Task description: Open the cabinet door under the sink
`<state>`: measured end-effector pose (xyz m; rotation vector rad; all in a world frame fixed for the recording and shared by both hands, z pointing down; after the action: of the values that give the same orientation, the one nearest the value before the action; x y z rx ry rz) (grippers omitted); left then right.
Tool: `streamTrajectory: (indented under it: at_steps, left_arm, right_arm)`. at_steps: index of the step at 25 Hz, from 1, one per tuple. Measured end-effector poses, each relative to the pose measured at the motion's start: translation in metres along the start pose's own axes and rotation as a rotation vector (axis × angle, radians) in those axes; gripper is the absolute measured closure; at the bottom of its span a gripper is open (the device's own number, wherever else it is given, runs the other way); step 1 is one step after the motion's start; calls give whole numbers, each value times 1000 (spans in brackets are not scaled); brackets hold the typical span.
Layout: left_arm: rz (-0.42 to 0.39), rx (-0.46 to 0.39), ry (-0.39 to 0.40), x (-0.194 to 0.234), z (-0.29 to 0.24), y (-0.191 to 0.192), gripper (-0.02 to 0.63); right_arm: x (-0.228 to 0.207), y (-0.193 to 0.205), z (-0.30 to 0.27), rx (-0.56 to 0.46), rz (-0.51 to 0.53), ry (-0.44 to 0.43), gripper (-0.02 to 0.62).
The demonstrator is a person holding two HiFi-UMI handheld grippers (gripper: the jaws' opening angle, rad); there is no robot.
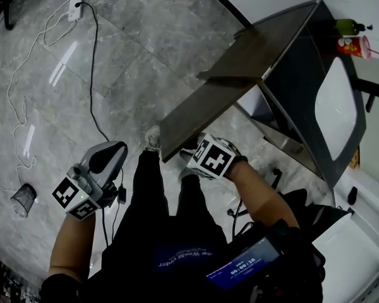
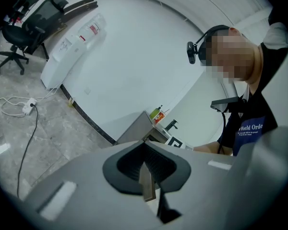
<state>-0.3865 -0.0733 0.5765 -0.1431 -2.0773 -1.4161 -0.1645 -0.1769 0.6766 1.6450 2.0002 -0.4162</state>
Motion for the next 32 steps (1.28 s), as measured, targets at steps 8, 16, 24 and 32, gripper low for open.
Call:
streamTrajectory:
  at_steps: [8,16,24,32]
  left_arm:
    - [-45,43,68,-22,-25,-12,606]
    - [-89,50,116,-78,-42,-21,606]
    - [-124,80,242,-159,-88,-21,606]
    - [-177,78,409,-258,-140,-47,606]
  right_arm:
    - [7,15,-6,-37,36,18,535]
    - [24,59,13,-176,1,-15,534]
    - [41,136,64,-399,-95,-44,532]
    - [68,219,151,-671,-173,-5,532]
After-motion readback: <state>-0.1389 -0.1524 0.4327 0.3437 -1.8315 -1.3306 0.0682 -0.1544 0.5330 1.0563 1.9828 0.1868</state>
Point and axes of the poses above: the fingertips, and each gripper's own axes: z backward along the fingers, x to its left, y out of its underside, the point moved 8 cm from there along z, backward along the fingers, and after that the axes turned 9 degrees about -z, right-handed, at the moved point
